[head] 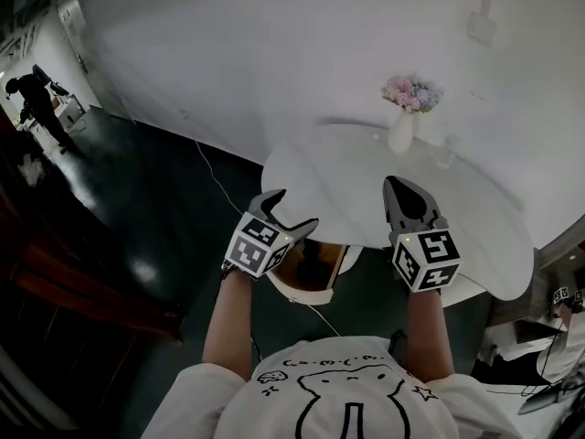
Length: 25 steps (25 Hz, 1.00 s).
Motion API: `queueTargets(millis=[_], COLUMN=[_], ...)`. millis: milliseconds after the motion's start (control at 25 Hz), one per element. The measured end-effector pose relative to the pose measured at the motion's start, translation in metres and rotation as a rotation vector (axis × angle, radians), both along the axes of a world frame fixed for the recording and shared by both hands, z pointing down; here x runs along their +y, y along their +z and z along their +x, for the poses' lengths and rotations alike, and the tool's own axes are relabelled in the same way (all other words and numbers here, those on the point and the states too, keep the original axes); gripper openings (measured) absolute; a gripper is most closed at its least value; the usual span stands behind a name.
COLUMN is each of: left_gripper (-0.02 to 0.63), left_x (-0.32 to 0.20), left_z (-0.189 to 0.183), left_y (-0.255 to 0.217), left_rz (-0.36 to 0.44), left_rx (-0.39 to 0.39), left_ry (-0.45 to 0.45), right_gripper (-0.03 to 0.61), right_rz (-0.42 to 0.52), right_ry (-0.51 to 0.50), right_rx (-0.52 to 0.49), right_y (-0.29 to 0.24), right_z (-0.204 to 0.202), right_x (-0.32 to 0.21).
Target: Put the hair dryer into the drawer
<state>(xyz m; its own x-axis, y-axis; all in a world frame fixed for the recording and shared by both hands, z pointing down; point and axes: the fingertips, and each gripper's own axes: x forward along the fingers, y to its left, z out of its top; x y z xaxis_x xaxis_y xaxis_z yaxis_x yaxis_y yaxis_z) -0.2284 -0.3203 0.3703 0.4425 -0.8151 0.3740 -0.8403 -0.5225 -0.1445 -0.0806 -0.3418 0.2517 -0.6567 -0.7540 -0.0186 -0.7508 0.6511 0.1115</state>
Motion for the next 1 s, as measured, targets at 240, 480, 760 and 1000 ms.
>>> queueTargets(millis=[240,480,760,1000], left_gripper=[0.382,0.38,0.325,0.018], left_x=[0.006,0.015,0.04,0.053], left_z=[-0.016,-0.028,-0.046,-0.055], left_y=[-0.054,-0.101,-0.153,-0.175], left_rz=[0.133,0.295,0.517,0.622], left_rx=[0.064,0.071,0.133,0.123], left_ry=[-0.093,-0.191,-0.268,-0.343], right_gripper=[0.002,0.002,0.002,0.002], right_rz=[0.072,0.13,0.155,0.17], right_ry=[-0.002,-0.001,0.013,0.019], right_rx=[0.011,0.01,-0.003,-0.012], right_y=[-0.024,-0.04,-0.051,-0.056], right_z=[-0.002,0.002,0.01,0.015], right_x=[0.012,0.021,0.027,0.03])
